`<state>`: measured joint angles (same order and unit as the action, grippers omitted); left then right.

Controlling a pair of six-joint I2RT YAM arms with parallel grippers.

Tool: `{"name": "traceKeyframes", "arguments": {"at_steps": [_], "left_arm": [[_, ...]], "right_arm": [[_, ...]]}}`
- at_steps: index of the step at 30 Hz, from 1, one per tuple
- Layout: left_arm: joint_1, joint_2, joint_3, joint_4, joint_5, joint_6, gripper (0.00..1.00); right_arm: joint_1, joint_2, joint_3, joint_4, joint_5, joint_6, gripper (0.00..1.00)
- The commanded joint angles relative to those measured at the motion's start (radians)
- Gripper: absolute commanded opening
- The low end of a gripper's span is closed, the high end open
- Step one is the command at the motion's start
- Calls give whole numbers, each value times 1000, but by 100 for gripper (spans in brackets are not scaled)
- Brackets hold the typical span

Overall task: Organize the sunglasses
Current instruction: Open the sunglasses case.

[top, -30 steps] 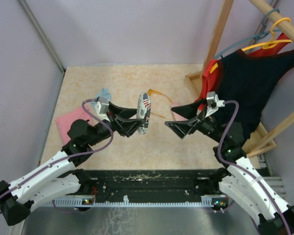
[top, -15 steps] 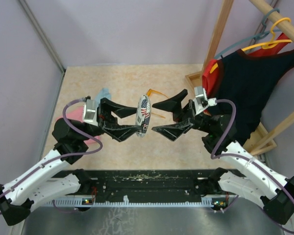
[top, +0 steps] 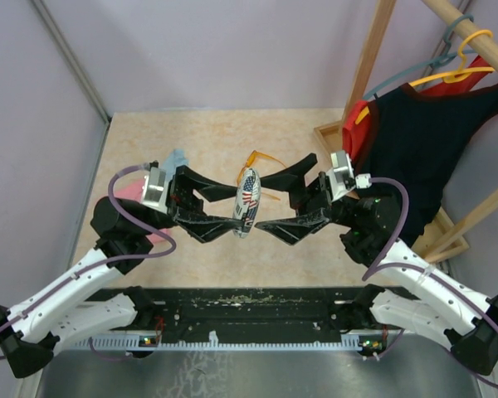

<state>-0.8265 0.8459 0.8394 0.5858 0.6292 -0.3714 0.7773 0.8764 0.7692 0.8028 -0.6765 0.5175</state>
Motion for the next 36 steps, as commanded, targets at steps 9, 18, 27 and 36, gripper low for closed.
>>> {"name": "traceKeyframes", "arguments": {"at_steps": [9, 18, 27, 36], "left_arm": [[5, 7, 42, 43, 10, -9, 0], [5, 16, 52, 27, 5, 0, 0], [4, 28, 64, 9, 2, 6, 0], [4, 36, 67, 3, -6, 10, 0]], "right_arm": [[27, 29, 62, 134, -8, 54, 82], [34, 40, 61, 134, 3, 64, 72], [37, 50, 68, 125, -3, 68, 65], [43, 53, 73, 113, -3, 64, 63]]}}
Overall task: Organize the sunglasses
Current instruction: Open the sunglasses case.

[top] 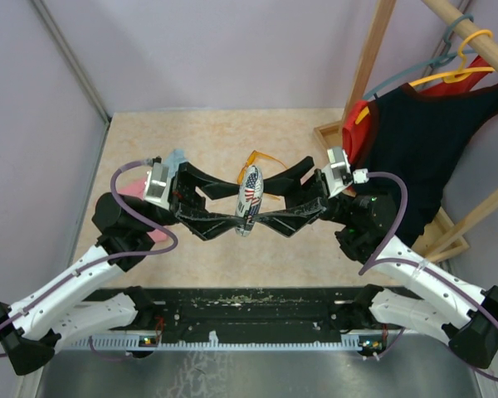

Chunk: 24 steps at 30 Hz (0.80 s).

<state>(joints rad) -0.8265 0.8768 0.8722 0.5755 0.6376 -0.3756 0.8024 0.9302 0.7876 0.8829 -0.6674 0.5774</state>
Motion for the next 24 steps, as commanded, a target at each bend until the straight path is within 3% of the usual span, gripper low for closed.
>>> {"name": "traceKeyframes", "arguments": {"at_steps": [1, 6, 14, 24], "left_arm": [[5, 3, 34, 12, -16, 15, 0], [4, 1, 35, 5, -24, 20, 0], [5, -1, 33, -1, -27, 24, 0], [4, -5, 36, -38, -54, 43, 0]], "right_arm": [[18, 1, 55, 32, -14, 2, 63], [20, -1, 52, 28, -12, -1, 69], [20, -5, 49, 26, -8, -2, 70], [20, -3, 50, -8, 15, -14, 57]]}}
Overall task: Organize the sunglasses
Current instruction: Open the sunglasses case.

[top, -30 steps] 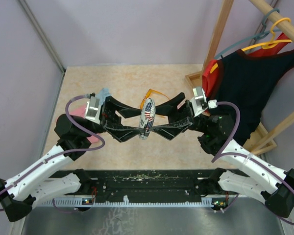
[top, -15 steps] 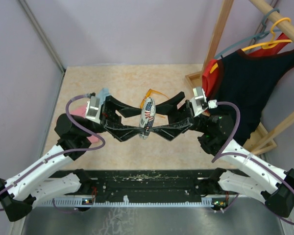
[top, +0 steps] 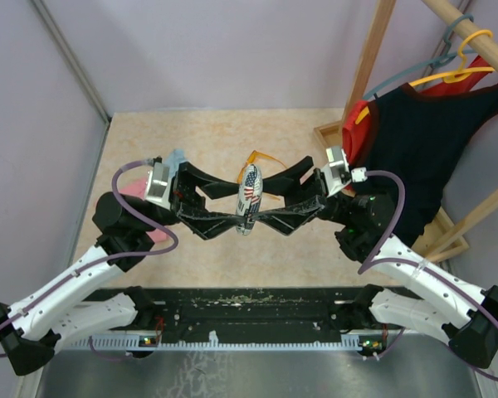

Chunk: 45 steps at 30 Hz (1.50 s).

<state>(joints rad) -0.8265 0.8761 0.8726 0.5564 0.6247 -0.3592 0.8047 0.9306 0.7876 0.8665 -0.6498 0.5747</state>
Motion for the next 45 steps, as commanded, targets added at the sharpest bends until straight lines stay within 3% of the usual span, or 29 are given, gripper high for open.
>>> {"name": "traceKeyframes", "arguments": {"at_steps": [1, 13, 19, 23, 24, 31, 35, 39, 40, 42, 45], "left_arm": [[4, -6, 38, -28, -46, 34, 0], [4, -38, 84, -220, -244, 160, 0], [4, -29, 112, -326, -368, 244, 0], [5, 6, 155, -432, -501, 285, 0], [4, 31, 185, -488, -578, 311, 0], [-6, 98, 224, -581, -737, 361, 0], [-11, 108, 218, -590, -790, 361, 0], [-13, 97, 204, -590, -829, 363, 0], [-13, 94, 202, -589, -831, 365, 0], [-13, 90, 200, -593, -828, 369, 0], [-13, 75, 190, -591, -813, 373, 0]], "right_arm": [[18, -5, 50, -3, 4, -18, 53], [17, -49, 82, -365, 275, -183, 20], [18, -25, 136, -535, 438, -211, 14], [19, 7, 186, -680, 615, -185, 8], [25, 34, 225, -767, 722, -166, 5], [55, 106, 313, -919, 863, -142, 3], [61, 119, 321, -920, 858, -134, 9], [61, 104, 297, -880, 819, -142, 49], [61, 93, 283, -863, 807, -142, 62], [61, 67, 258, -832, 778, -150, 73], [60, 21, 233, -807, 744, -179, 80]]}}
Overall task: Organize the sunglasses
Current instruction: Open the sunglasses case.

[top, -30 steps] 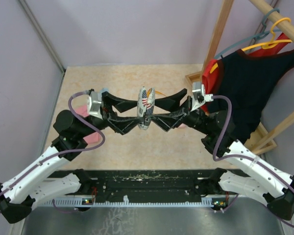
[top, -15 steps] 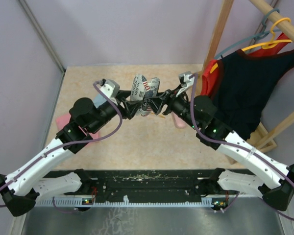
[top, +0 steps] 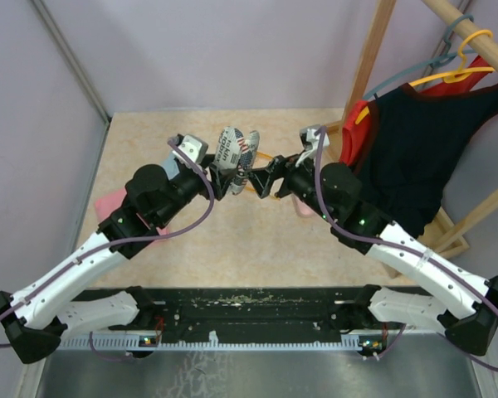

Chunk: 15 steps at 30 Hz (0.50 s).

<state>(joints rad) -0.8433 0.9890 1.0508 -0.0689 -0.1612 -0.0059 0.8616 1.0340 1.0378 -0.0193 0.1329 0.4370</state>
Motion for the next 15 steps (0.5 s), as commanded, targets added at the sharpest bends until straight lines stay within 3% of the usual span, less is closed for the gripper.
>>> {"name": "traceKeyframes", "arguments": {"at_steps": [1, 7, 10, 15], "left_arm": [[5, -42, 8, 34, -23, 23, 0], [4, -52, -47, 61, 7, 111, 0], [-3, -31, -124, 106, 86, 263, 0], [-108, 68, -239, 150, -38, 500, 0]], "right_arm": [[4, -103, -23, 80, -44, -52, 82], [4, -224, -99, 81, 7, -109, 83], [4, -288, -170, 64, 101, -130, 83], [4, -368, -223, -20, 216, -149, 82]]}}
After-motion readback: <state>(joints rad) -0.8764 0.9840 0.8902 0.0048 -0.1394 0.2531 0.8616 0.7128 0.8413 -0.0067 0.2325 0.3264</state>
